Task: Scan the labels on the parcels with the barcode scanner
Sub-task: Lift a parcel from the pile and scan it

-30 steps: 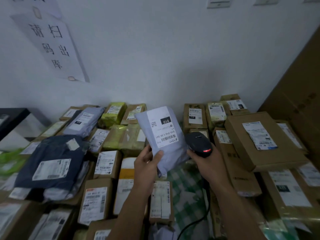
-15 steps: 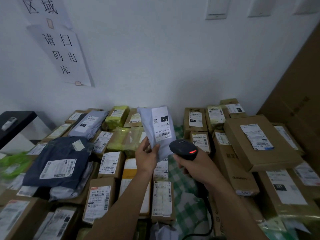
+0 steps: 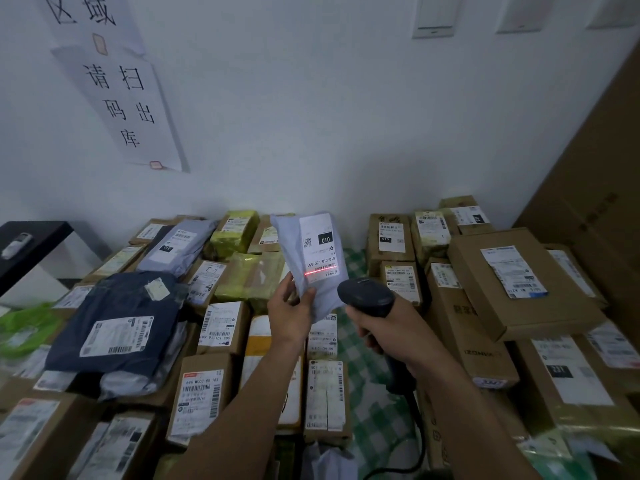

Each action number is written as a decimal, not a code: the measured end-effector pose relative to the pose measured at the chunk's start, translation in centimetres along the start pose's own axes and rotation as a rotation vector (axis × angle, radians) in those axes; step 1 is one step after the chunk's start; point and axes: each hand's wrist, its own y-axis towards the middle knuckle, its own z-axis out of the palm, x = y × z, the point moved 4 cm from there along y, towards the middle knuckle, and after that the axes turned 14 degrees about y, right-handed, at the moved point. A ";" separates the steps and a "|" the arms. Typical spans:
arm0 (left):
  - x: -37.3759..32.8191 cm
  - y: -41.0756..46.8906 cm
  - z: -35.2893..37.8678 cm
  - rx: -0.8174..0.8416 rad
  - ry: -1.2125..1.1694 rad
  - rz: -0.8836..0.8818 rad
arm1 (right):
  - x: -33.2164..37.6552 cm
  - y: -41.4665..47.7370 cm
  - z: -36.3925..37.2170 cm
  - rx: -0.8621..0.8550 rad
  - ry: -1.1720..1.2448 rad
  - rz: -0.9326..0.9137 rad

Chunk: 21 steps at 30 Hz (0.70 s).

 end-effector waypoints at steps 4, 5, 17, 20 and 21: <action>0.2 -0.8 -0.5 0.013 0.004 -0.004 | -0.2 -0.5 0.0 0.010 -0.013 -0.008; 0.3 -1.3 -0.7 0.019 0.007 0.001 | -0.4 -0.8 0.0 0.018 -0.022 -0.015; 4.1 -14.2 -7.6 0.145 0.105 -0.066 | -4.1 -9.0 0.6 -0.044 -0.172 -0.062; 6.0 -17.4 -9.8 0.170 0.107 -0.086 | -4.9 -11.3 1.5 -0.040 -0.160 -0.072; 6.7 -18.2 -10.3 0.180 0.119 -0.098 | -5.4 -11.9 1.7 -0.041 -0.162 -0.077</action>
